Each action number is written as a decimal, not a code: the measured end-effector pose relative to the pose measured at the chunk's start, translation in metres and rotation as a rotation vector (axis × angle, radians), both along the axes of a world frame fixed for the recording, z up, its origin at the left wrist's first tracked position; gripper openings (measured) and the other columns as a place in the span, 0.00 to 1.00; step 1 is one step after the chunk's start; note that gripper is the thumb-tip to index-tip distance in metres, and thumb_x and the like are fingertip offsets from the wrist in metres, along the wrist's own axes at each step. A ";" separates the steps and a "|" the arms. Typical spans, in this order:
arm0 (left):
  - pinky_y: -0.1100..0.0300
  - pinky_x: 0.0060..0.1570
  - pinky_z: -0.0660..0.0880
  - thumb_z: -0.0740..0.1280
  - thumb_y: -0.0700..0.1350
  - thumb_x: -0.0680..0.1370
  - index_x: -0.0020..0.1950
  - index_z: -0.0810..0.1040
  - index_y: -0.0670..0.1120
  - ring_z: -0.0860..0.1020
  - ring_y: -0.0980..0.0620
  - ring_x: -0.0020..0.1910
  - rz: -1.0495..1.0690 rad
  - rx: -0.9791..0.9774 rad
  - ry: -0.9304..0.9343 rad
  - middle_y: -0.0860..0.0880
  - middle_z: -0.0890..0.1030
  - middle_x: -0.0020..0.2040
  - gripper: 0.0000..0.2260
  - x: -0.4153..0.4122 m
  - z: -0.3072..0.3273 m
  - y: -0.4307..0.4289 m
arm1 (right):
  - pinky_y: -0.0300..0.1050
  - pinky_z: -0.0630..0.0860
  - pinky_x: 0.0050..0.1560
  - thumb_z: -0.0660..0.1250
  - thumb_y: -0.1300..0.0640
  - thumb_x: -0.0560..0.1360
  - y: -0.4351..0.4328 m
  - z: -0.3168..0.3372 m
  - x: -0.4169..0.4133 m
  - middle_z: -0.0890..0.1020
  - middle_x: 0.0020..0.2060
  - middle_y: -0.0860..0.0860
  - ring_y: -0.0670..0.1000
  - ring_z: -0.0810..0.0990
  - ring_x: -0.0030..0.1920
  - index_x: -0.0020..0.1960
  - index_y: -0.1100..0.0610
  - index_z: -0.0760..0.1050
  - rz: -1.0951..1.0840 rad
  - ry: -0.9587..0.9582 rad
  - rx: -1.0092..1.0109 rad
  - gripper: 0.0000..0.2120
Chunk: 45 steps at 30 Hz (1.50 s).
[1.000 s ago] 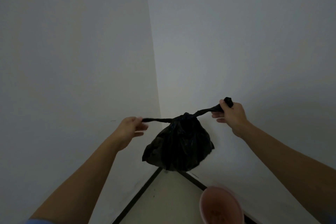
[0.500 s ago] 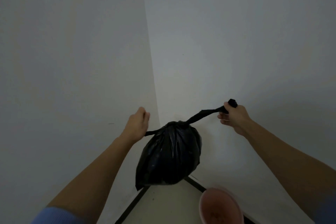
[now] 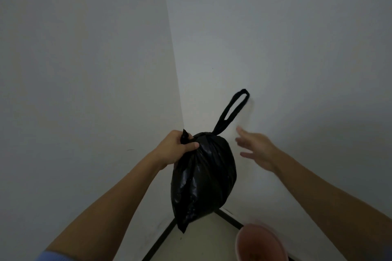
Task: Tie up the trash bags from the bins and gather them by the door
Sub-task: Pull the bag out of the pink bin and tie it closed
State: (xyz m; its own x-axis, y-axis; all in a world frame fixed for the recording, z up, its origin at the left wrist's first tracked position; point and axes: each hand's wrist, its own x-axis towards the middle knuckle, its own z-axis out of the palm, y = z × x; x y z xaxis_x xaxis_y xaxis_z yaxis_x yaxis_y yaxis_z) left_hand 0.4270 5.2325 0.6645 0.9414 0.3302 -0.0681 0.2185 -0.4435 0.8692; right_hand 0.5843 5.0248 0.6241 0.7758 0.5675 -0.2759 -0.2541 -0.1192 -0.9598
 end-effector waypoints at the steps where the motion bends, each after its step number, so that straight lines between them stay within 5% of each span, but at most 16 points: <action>1: 0.62 0.40 0.73 0.69 0.44 0.77 0.43 0.80 0.38 0.78 0.55 0.36 -0.016 0.022 0.001 0.49 0.79 0.36 0.09 -0.001 0.002 0.000 | 0.51 0.73 0.61 0.67 0.39 0.73 0.006 -0.007 -0.005 0.77 0.63 0.53 0.51 0.73 0.66 0.68 0.60 0.71 0.038 -0.028 -0.056 0.32; 6: 0.58 0.45 0.76 0.70 0.43 0.77 0.43 0.81 0.39 0.79 0.52 0.40 -0.097 0.074 0.024 0.47 0.81 0.39 0.07 -0.008 0.012 0.002 | 0.51 0.73 0.64 0.65 0.45 0.78 0.047 0.008 -0.019 0.81 0.58 0.50 0.48 0.77 0.63 0.52 0.53 0.81 0.077 -0.152 0.011 0.14; 9: 0.57 0.47 0.75 0.69 0.43 0.77 0.44 0.81 0.37 0.78 0.52 0.41 -0.097 0.064 0.011 0.46 0.80 0.39 0.09 -0.017 0.015 0.007 | 0.46 0.80 0.50 0.65 0.52 0.79 0.064 0.022 -0.022 0.86 0.51 0.52 0.50 0.82 0.57 0.52 0.58 0.82 0.107 -0.168 0.145 0.10; 12: 0.63 0.35 0.69 0.65 0.48 0.80 0.43 0.79 0.37 0.72 0.57 0.30 -0.097 0.029 0.050 0.49 0.76 0.33 0.14 -0.029 0.017 0.014 | 0.41 0.80 0.38 0.64 0.57 0.80 0.076 0.035 -0.024 0.86 0.47 0.55 0.52 0.85 0.48 0.54 0.60 0.78 0.137 -0.075 0.315 0.08; 15: 0.62 0.33 0.71 0.57 0.51 0.83 0.51 0.81 0.39 0.73 0.54 0.31 0.103 -0.104 -0.031 0.48 0.79 0.39 0.18 -0.043 0.017 0.028 | 0.39 0.77 0.32 0.62 0.58 0.81 0.086 0.046 -0.024 0.82 0.34 0.52 0.50 0.79 0.33 0.49 0.60 0.77 0.151 -0.028 0.344 0.07; 17: 0.61 0.38 0.75 0.56 0.51 0.83 0.53 0.81 0.39 0.76 0.51 0.36 0.267 0.001 -0.126 0.47 0.80 0.42 0.19 -0.053 0.022 0.046 | 0.36 0.72 0.28 0.61 0.58 0.81 0.088 0.049 -0.020 0.77 0.30 0.50 0.46 0.72 0.27 0.48 0.60 0.78 0.162 -0.150 0.165 0.08; 19: 0.59 0.35 0.75 0.57 0.53 0.82 0.46 0.82 0.39 0.76 0.50 0.32 0.284 0.147 -0.136 0.48 0.78 0.33 0.21 -0.061 0.032 0.064 | 0.38 0.69 0.29 0.61 0.59 0.81 0.090 0.049 -0.016 0.76 0.29 0.50 0.46 0.71 0.27 0.45 0.61 0.79 0.198 -0.425 -0.154 0.11; 23: 0.59 0.26 0.69 0.63 0.49 0.81 0.34 0.74 0.38 0.70 0.50 0.22 0.185 -0.010 -0.180 0.52 0.68 0.22 0.19 -0.057 0.052 0.071 | 0.43 0.68 0.38 0.59 0.56 0.81 0.103 0.050 -0.031 0.77 0.35 0.54 0.53 0.75 0.38 0.39 0.60 0.75 0.493 -0.932 -0.608 0.14; 25: 0.59 0.27 0.70 0.68 0.44 0.78 0.37 0.76 0.37 0.72 0.50 0.23 0.208 -0.117 -0.241 0.50 0.70 0.23 0.13 -0.046 0.059 0.072 | 0.45 0.68 0.41 0.59 0.52 0.79 0.105 0.050 -0.043 0.78 0.39 0.54 0.54 0.77 0.42 0.39 0.58 0.75 0.652 -0.884 -0.637 0.15; 28: 0.61 0.34 0.76 0.70 0.39 0.75 0.44 0.81 0.41 0.81 0.52 0.31 0.157 -0.246 -0.228 0.48 0.81 0.29 0.02 -0.039 0.069 0.074 | 0.46 0.73 0.45 0.60 0.30 0.67 0.103 0.050 -0.061 0.81 0.44 0.50 0.51 0.79 0.46 0.41 0.49 0.78 0.790 -0.757 -0.691 0.23; 30: 0.62 0.38 0.77 0.70 0.38 0.75 0.47 0.82 0.42 0.82 0.52 0.36 0.078 -0.297 -0.194 0.47 0.83 0.34 0.02 -0.035 0.072 0.072 | 0.45 0.72 0.39 0.55 0.18 0.59 0.100 0.044 -0.069 0.80 0.37 0.47 0.49 0.79 0.40 0.38 0.49 0.76 0.763 -0.919 -0.823 0.35; 32: 0.60 0.42 0.77 0.69 0.39 0.76 0.50 0.82 0.44 0.83 0.52 0.40 0.039 -0.320 -0.193 0.47 0.85 0.38 0.04 -0.031 0.071 0.069 | 0.44 0.68 0.34 0.50 0.19 0.65 0.101 0.035 -0.072 0.77 0.31 0.48 0.48 0.77 0.34 0.32 0.52 0.71 0.655 -1.064 -0.852 0.36; 35: 0.55 0.50 0.77 0.68 0.48 0.77 0.60 0.79 0.48 0.82 0.48 0.52 0.122 -0.236 -0.152 0.48 0.85 0.50 0.12 -0.034 0.061 0.069 | 0.44 0.66 0.34 0.55 0.33 0.77 0.100 0.026 -0.070 0.74 0.29 0.49 0.49 0.73 0.31 0.30 0.55 0.66 0.587 -0.939 -0.677 0.28; 38: 0.53 0.48 0.77 0.65 0.60 0.76 0.62 0.75 0.50 0.81 0.46 0.52 0.091 -0.056 0.146 0.47 0.82 0.54 0.20 -0.048 0.044 0.072 | 0.42 0.67 0.34 0.62 0.43 0.79 0.091 0.025 -0.064 0.71 0.26 0.49 0.48 0.70 0.28 0.29 0.55 0.68 0.595 -0.616 -0.417 0.24; 41: 0.58 0.38 0.75 0.71 0.53 0.75 0.53 0.81 0.45 0.80 0.50 0.36 -0.073 0.010 0.340 0.46 0.83 0.40 0.13 -0.058 0.025 0.067 | 0.34 0.68 0.28 0.62 0.45 0.79 0.083 0.026 -0.060 0.74 0.24 0.48 0.46 0.71 0.26 0.32 0.56 0.75 0.555 -0.485 -0.316 0.21; 45: 0.60 0.33 0.69 0.68 0.41 0.77 0.49 0.82 0.38 0.72 0.51 0.29 -0.076 -0.264 0.145 0.44 0.75 0.33 0.07 -0.062 0.009 0.070 | 0.37 0.66 0.26 0.62 0.48 0.78 0.079 0.023 -0.057 0.77 0.26 0.49 0.46 0.72 0.25 0.41 0.60 0.78 0.497 -0.329 -0.350 0.17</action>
